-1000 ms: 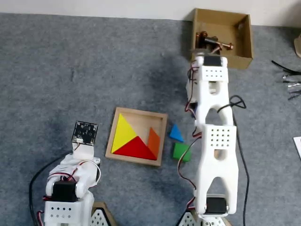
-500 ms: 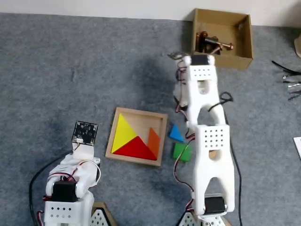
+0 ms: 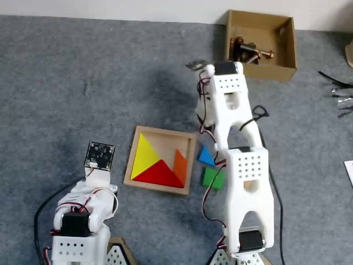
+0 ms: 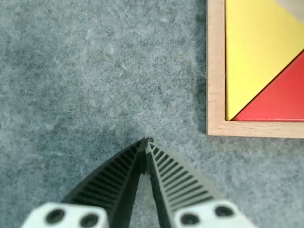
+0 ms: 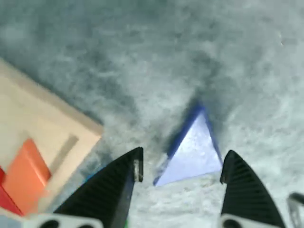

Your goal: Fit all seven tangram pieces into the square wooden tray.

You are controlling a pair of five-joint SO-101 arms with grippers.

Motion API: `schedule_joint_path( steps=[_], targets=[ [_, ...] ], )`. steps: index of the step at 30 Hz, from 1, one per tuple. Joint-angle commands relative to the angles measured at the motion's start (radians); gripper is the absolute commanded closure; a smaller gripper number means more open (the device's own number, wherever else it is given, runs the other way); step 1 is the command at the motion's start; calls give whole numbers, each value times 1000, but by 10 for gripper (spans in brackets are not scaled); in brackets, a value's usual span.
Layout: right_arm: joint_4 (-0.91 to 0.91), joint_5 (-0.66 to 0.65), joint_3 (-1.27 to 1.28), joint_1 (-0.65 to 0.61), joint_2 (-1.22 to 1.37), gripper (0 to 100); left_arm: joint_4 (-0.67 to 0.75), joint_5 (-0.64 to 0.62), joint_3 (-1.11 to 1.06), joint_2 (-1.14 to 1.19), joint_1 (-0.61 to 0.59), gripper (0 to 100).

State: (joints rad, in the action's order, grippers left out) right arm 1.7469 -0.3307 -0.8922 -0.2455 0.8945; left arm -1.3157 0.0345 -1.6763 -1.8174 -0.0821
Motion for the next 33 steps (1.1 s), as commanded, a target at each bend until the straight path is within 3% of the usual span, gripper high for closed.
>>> schedule_joint_path(
  steps=[1, 6, 16, 33],
  targets=[
    [15, 199, -8, 24, -87, 745, -5, 9, -19, -5, -10, 995],
    [13, 307, -2, 25, -84, 745, -5, 9, -19, -5, -10, 995],
    [-13, 373, 45, 30, -81, 745, -5, 9, -19, -5, -10, 995],
    [-94, 308, 79, 36, -82, 746, -5, 9, -19, -5, -10, 995]
  ],
)
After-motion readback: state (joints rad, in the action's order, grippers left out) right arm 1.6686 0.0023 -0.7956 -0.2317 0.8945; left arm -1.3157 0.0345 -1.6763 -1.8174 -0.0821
